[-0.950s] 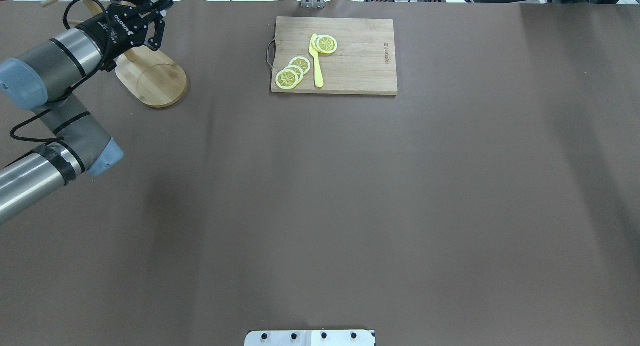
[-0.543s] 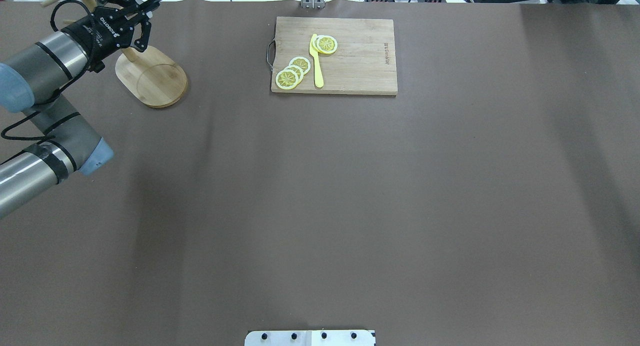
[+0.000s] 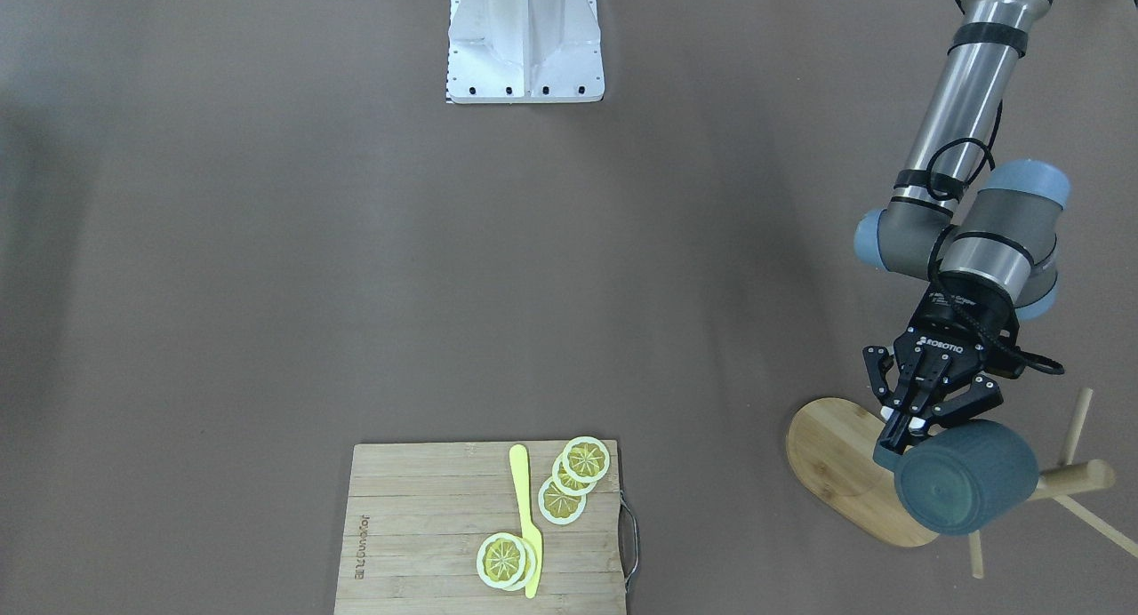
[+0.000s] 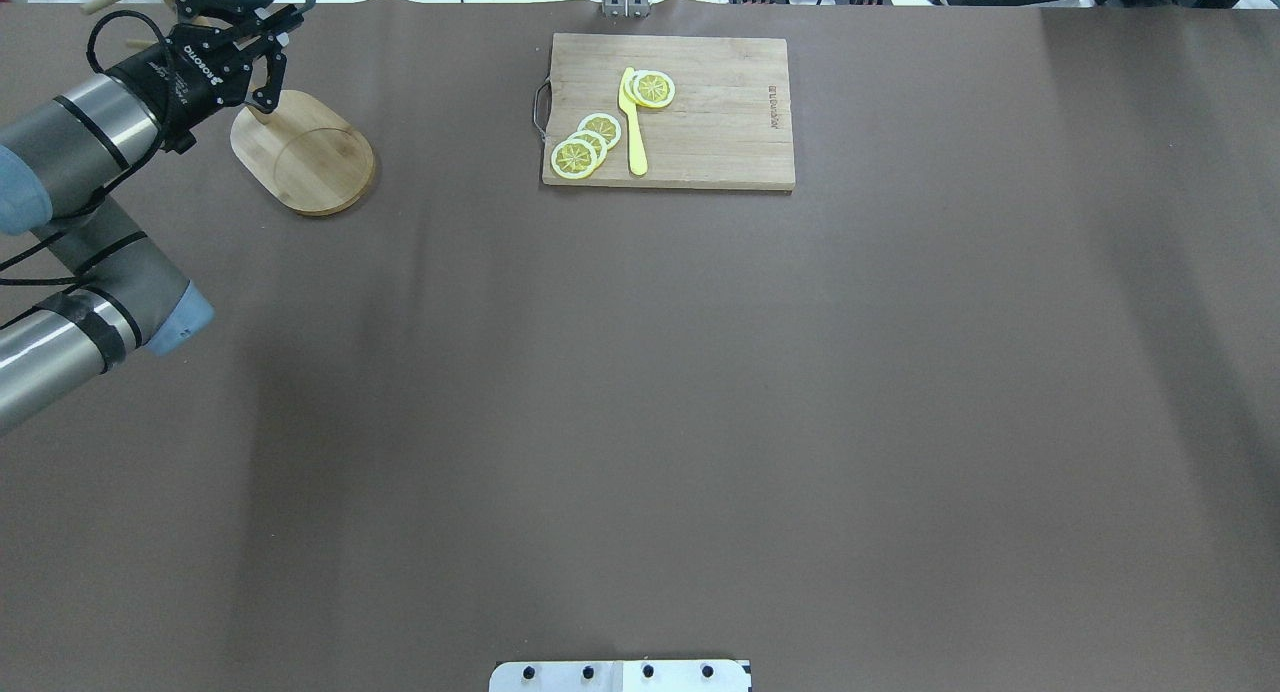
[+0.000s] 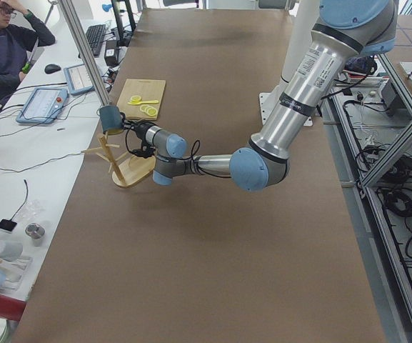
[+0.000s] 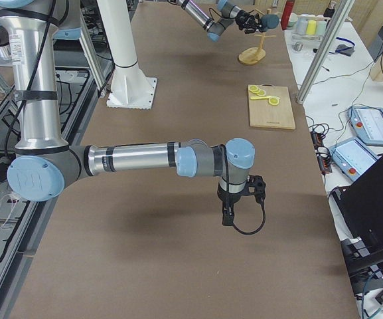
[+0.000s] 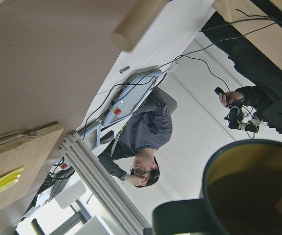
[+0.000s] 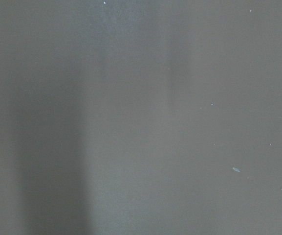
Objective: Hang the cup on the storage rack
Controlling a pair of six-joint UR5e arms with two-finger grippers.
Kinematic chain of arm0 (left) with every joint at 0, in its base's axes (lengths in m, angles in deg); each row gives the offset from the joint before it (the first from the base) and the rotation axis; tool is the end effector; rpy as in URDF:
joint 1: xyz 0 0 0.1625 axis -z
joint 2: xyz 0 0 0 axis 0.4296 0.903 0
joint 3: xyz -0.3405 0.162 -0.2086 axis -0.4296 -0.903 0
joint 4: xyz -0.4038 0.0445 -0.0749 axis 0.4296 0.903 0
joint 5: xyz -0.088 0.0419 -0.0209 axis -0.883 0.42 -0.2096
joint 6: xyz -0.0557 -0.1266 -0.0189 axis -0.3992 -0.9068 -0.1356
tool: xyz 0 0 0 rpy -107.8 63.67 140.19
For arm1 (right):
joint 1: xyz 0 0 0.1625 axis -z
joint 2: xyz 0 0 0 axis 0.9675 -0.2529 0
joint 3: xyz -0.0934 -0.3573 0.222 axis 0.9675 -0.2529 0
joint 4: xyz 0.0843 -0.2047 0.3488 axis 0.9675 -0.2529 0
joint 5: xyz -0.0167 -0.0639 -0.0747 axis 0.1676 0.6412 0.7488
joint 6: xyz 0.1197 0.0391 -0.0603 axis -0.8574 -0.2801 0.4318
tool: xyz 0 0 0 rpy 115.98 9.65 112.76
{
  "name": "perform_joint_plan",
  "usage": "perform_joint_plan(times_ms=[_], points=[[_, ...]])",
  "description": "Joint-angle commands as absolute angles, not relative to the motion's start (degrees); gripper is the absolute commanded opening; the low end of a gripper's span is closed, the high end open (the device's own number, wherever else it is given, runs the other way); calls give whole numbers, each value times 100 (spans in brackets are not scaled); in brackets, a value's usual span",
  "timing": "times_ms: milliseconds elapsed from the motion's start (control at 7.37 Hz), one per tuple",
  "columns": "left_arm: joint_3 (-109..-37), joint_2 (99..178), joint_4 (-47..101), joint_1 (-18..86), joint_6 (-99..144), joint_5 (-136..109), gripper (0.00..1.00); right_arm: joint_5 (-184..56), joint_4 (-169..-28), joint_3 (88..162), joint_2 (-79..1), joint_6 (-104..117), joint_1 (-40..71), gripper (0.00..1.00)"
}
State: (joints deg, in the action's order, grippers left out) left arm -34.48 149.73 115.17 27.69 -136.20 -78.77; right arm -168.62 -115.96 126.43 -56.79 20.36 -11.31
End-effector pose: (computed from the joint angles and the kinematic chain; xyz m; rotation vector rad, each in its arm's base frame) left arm 0.3143 -0.6545 0.4427 -0.5476 2.1870 -1.5661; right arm 0.0177 -0.5107 0.6549 0.0010 -0.6636 -0.0214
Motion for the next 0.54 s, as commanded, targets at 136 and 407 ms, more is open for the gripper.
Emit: perform_joint_plan(times_ms=[136,407], points=[[-3317,14971,11575,2773,-13622,-7887,0,-16862,-11592,12642,-5679,2036,-1131,100],[-3237,14971,11627,2773,-13631,-7887,0,-16862,-11601,12642,-5679,2036,-1131,100]])
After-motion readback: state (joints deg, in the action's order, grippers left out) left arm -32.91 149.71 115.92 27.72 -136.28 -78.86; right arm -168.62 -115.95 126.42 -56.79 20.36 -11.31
